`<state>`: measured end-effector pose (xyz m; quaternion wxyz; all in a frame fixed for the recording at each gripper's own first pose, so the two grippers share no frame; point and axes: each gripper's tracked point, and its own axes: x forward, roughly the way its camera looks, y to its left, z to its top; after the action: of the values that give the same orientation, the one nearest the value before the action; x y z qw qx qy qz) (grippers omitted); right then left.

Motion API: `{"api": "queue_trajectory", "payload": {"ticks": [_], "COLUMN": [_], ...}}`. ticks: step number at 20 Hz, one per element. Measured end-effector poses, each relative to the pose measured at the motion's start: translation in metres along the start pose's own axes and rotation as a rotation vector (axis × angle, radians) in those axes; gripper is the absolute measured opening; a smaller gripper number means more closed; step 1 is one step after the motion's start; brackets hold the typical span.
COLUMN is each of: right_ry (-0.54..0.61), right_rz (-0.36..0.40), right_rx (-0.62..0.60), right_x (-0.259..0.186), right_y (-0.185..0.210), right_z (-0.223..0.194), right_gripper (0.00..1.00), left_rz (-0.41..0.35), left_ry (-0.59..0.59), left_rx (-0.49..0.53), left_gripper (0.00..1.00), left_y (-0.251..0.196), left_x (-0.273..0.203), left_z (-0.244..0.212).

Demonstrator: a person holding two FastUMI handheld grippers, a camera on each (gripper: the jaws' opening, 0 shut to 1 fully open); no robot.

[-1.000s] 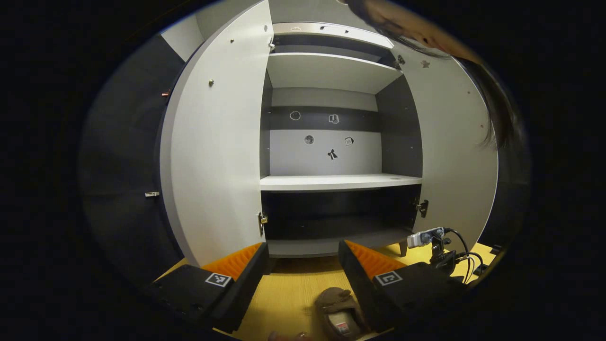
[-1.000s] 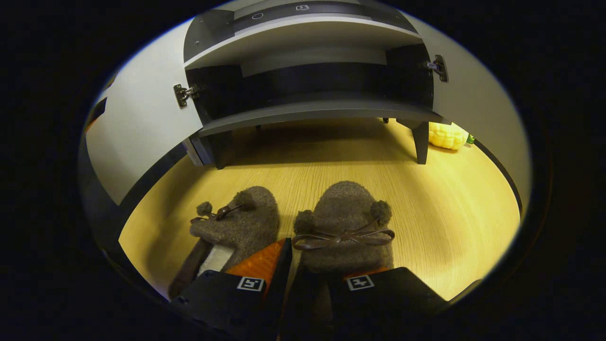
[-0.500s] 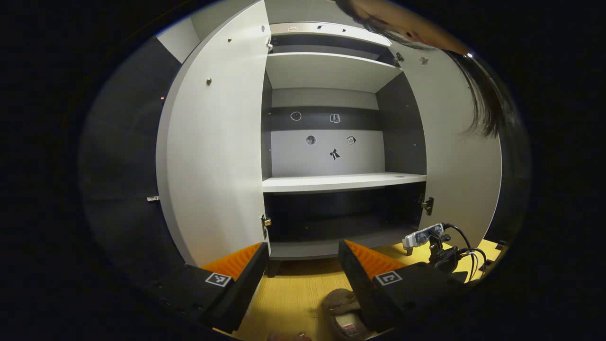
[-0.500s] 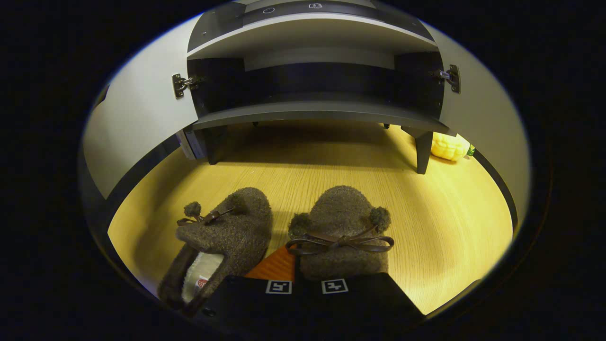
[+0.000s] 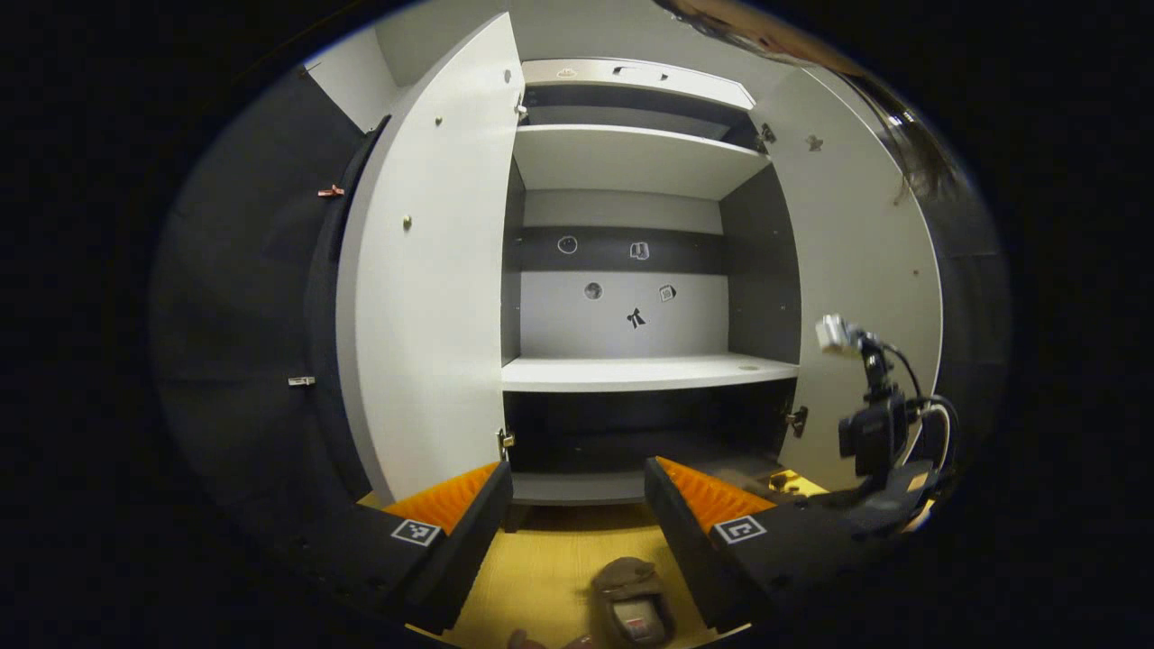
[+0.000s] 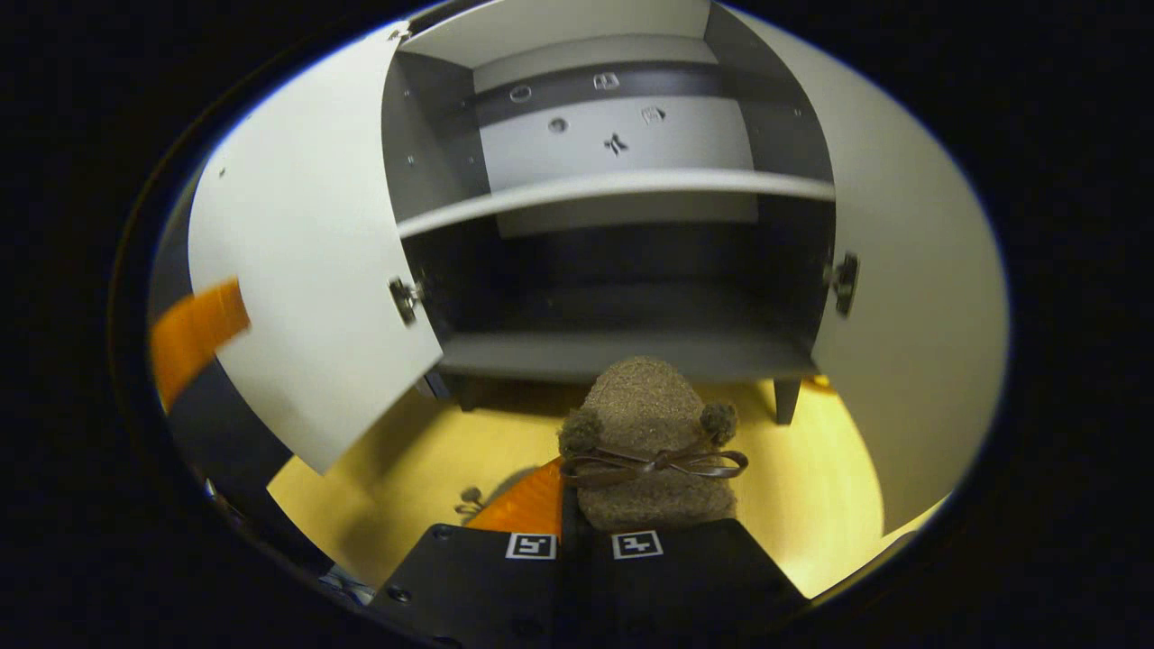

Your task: Grab one shoe with the right hand and put it into the shoe cabinet, grab the other shoe with the left hand and put it into the shoe cabinet; then close the right door with the right hand and the left door with the left hand.

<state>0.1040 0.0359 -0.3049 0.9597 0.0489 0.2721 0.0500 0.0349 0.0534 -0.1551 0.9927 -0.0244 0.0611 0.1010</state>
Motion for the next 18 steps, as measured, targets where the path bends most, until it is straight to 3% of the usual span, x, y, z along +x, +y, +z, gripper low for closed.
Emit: {"api": "queue_trajectory", "payload": {"ticks": [6,11,14,18], "right_ry": [-0.189,-0.262,-0.232,-0.207], "right_rz": [-0.068,-0.141,-0.129,-0.127], "right_rx": [-0.057,-0.033,-0.042,-0.087], "right_x": [-0.011,0.022,0.065,0.118], "right_y": [-0.016,-0.038,-0.041,-0.040], "right_z": [0.145,0.249,0.282,0.315], "right_gripper": [0.08,0.07,0.07,0.07], "left_rz": [-0.030,-0.048,-0.016,0.080], "left_ry": [-0.004,-0.029,-0.026,-0.020], "left_rx": [0.026,0.048,0.027,0.006], "left_gripper": [0.94,0.94,0.94,0.94], "left_y": [-0.022,-0.038,-0.036,-0.012], "left_x": [-0.031,-0.042,-0.045,-0.047], "left_z": [0.041,0.073,0.081,0.085]}}
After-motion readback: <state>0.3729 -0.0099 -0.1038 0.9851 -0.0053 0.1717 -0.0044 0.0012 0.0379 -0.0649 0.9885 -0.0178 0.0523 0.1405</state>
